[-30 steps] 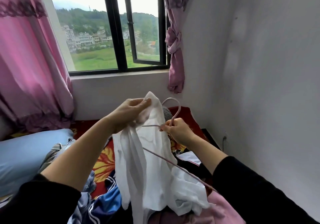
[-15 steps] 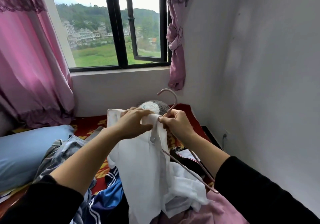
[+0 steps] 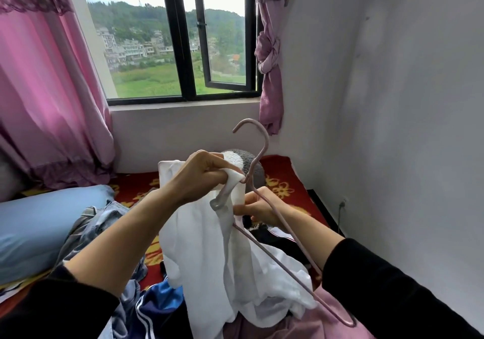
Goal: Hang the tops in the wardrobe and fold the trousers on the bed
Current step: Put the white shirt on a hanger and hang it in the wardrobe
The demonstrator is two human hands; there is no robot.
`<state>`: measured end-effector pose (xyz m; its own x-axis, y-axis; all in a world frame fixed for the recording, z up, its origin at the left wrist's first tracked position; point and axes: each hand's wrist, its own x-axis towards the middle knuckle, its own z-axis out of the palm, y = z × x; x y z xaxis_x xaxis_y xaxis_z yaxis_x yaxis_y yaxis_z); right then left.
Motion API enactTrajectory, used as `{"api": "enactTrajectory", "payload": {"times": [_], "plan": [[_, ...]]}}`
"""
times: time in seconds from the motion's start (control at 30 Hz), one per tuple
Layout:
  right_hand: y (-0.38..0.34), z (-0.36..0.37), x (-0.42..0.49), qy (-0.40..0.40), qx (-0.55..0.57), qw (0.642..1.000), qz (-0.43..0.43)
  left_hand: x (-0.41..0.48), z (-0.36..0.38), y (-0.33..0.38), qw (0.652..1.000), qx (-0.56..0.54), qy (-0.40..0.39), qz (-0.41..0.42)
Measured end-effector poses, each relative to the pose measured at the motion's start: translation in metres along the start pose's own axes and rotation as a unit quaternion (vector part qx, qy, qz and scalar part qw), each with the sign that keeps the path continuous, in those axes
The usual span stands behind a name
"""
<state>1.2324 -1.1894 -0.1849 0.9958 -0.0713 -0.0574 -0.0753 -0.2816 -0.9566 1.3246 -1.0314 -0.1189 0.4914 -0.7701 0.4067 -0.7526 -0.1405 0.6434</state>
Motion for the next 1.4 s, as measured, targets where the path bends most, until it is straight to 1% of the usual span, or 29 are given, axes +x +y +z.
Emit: {"api": "enactTrajectory", "payload": {"times": [0.1, 0.2, 0.27, 0.3, 0.33, 0.37, 0.4, 0.43, 0.47, 0.5, 0.6, 0.63, 0.67, 0.73, 0.77, 0.8, 0.87, 0.97, 1.03, 1.1, 1.17, 1.23, 1.3, 1.33, 1.37, 1.4], "plan": [[0.006, -0.005, 0.005, 0.006, 0.059, 0.998, -0.005, -0.003, -0.009, -0.005, 1.0, -0.008, 0.026, -0.012], [0.008, -0.007, 0.002, 0.008, 0.117, 0.993, -0.023, -0.009, -0.014, -0.012, 0.998, 0.007, 0.048, -0.026], [0.005, -0.008, -0.001, -0.003, 0.121, 0.992, -0.034, -0.011, -0.015, -0.016, 0.998, 0.022, 0.056, -0.033], [0.005, -0.01, -0.002, 0.0, 0.078, 0.996, -0.04, -0.012, -0.015, -0.017, 0.997, 0.03, 0.06, -0.035], [0.007, -0.013, 0.0, 0.022, -0.014, 0.998, -0.049, -0.013, -0.016, -0.018, 0.997, 0.037, 0.065, -0.035], [0.011, -0.018, 0.002, 0.049, -0.13, 0.989, -0.053, -0.014, -0.018, -0.02, 0.996, 0.044, 0.071, -0.036], [0.016, -0.024, 0.004, 0.083, -0.247, 0.964, -0.047, -0.014, -0.019, -0.022, 0.995, 0.054, 0.08, -0.039], [0.021, -0.029, 0.004, 0.117, -0.333, 0.935, -0.035, -0.014, -0.02, -0.025, 0.992, 0.07, 0.092, -0.043], [0.026, -0.034, 0.002, 0.15, -0.374, 0.915, -0.018, -0.015, -0.021, -0.027, 0.989, 0.09, 0.104, -0.047], [0.031, -0.041, 0.001, 0.177, -0.386, 0.905, -0.001, -0.016, -0.02, -0.028, 0.986, 0.111, 0.114, -0.05], [0.042, -0.056, -0.001, 0.22, -0.363, 0.905, 0.034, -0.02, -0.017, -0.031, 0.978, 0.156, 0.13, -0.045], [0.042, -0.059, -0.002, 0.225, -0.34, 0.912, 0.043, -0.021, -0.016, -0.032, 0.977, 0.164, 0.132, -0.044], [0.042, -0.061, -0.003, 0.229, -0.284, 0.93, 0.046, -0.021, -0.016, -0.033, 0.975, 0.172, 0.134, -0.042], [0.038, -0.063, -0.008, 0.226, -0.112, 0.967, 0.038, -0.021, -0.015, -0.035, 0.972, 0.186, 0.139, -0.038], [0.036, -0.063, -0.01, 0.224, -0.045, 0.973, 0.029, -0.02, -0.014, -0.035, 0.971, 0.189, 0.142, -0.037], [0.036, -0.062, -0.011, 0.224, -0.014, 0.974, 0.016, -0.019, -0.014, -0.036, 0.97, 0.191, 0.145, -0.035], [0.037, -0.06, -0.011, 0.231, -0.013, 0.973, -0.012, -0.017, -0.014, -0.037, 0.968, 0.197, 0.152, -0.032], [0.035, -0.059, -0.011, 0.212, -0.093, 0.972, -0.047, -0.016, -0.016, -0.039, 0.965, 0.203, 0.16, -0.04], [0.035, -0.061, -0.012, 0.186, -0.207, 0.96, -0.039, -0.017, -0.017, -0.039, 0.966, 0.197, 0.16, -0.046], [0.038, -0.062, -0.01, 0.181, -0.337, 0.923, -0.02, -0.019, -0.015, -0.038, 0.968, 0.188, 0.156, -0.049], [0.041, -0.061, -0.008, 0.192, -0.446, 0.874, -0.009, -0.021, -0.011, -0.036, 0.97, 0.182, 0.152, -0.049], [0.042, -0.059, -0.008, 0.195, -0.525, 0.829, 0.01, -0.023, -0.009, -0.037, 0.966, 0.198, 0.16, -0.044], [0.044, -0.061, -0.01, 0.187, -0.569, 0.799, 0.049, -0.022, -0.008, -0.039, 0.957, 0.228, 0.176, -0.041], [0.046, -0.063, -0.011, 0.197, -0.559, 0.802, 0.065, -0.021, -0.008, -0.042, 0.952, 0.241, 0.184, -0.038], [0.049, -0.065, -0.01, 0.216, -0.527, 0.819, 0.076, -0.021, -0.009, -0.044, 0.948, 0.252, 0.19, -0.035], [0.052, -0.068, -0.008, 0.242, -0.47, 0.845, 0.083, -0.021, -0.009, -0.046, 0.944, 0.262, 0.195, -0.033]]}}
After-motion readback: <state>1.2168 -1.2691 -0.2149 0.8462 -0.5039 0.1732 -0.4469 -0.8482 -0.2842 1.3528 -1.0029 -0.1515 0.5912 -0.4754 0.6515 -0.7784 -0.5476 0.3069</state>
